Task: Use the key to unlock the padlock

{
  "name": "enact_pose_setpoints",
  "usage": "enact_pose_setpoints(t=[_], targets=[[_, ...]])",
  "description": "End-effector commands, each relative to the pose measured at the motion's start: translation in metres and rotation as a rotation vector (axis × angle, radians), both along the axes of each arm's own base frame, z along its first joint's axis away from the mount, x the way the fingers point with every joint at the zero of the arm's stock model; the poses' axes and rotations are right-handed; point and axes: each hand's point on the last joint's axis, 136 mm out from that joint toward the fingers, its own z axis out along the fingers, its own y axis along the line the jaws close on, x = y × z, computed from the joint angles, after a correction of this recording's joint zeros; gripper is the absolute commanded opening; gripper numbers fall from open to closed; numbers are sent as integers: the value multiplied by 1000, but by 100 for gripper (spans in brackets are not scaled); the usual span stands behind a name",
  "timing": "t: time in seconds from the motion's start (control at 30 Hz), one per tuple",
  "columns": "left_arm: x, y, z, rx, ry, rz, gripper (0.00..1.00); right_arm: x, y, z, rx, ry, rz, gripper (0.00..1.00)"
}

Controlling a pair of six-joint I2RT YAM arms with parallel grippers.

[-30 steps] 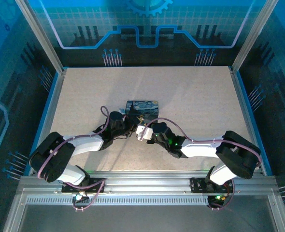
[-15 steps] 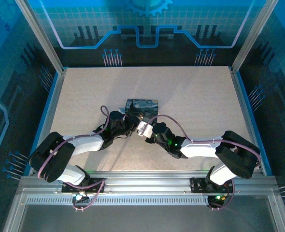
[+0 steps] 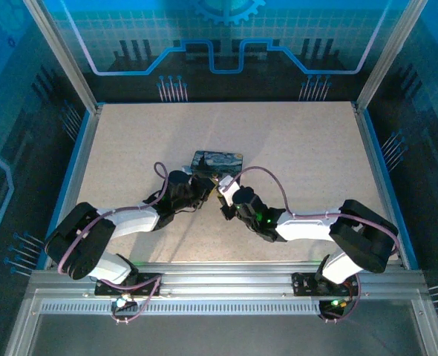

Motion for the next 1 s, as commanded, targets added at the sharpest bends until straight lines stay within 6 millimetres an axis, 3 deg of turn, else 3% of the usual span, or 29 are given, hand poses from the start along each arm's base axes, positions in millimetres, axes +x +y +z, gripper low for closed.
enact_pose_setpoints(t=[0.0,0.3,0.53,0.73,0.97], targets=[[-2,-17,14,-39,-29,-55,0,10,2,14,107,51,-70,0],[5,-15,-3,0,-24,-29,0,7,-11,-7,249,310,-205,0],[6,-18,-16,-2,0,-33,1,6,-19,-21,272,384,-275,0],[8,-17,-24,-2,0,-29,15,7,-24,-37,302,454,-320,0],[4,-10,-33,48,14,-30,46,6,-34,-49,362,513,-359,0]])
